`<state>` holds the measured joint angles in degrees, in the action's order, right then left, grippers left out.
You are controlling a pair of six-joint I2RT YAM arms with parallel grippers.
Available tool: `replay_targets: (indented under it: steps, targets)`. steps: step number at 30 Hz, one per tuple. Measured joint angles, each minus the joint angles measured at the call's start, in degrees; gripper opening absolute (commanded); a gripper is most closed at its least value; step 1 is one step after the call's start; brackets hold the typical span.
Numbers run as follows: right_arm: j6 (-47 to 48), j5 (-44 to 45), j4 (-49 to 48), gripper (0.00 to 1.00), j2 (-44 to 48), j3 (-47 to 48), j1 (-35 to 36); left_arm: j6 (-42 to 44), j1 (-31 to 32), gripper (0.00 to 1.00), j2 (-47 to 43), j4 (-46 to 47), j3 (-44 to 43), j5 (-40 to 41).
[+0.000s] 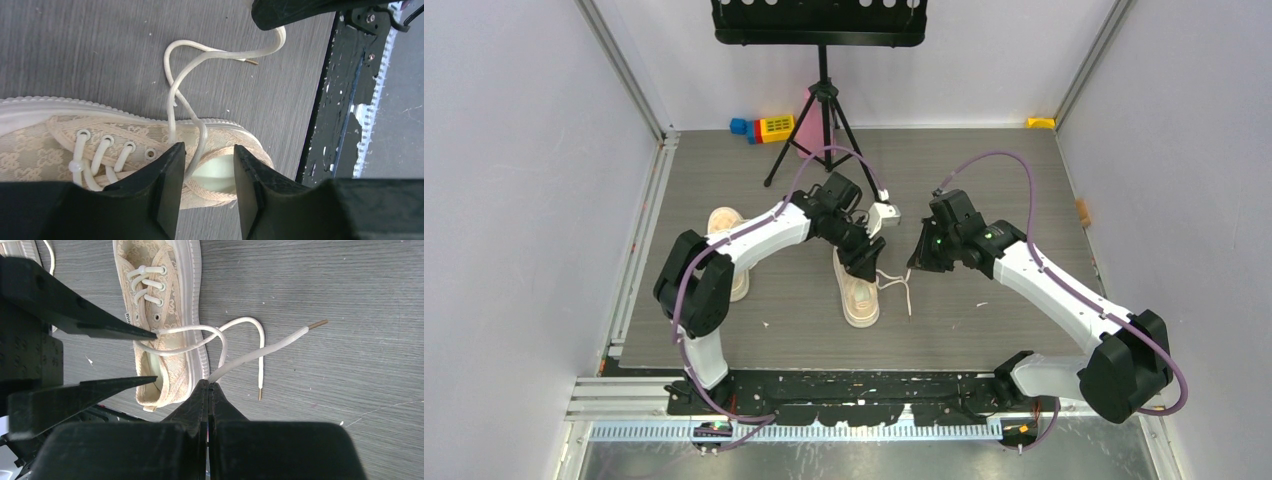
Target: Tie the shoes
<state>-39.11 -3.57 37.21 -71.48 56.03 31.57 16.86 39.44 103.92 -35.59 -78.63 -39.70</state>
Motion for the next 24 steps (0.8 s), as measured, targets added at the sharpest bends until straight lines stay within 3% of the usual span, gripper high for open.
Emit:
replay_targets:
  steps: [8, 15, 24]
  targets:
    - [0.04, -0.52, -0.07, 0.0, 0.0, 0.0, -0.09, -0.15, 1.16, 0.0, 1.6, -1.77, -1.38, 4.44]
    - [1.7, -4.94, -2.01, 0.0, 0.0, -0.22, -0.2, -3.39, 0.61, 0.0, 1.16, 1.29, -0.96, 5.42]
    - [1.81, -13.33, -8.79, 0.0, -0.39, -2.36, 2.54, -11.85, -5.11, 0.0, -2.29, 7.23, 2.78, -0.33]
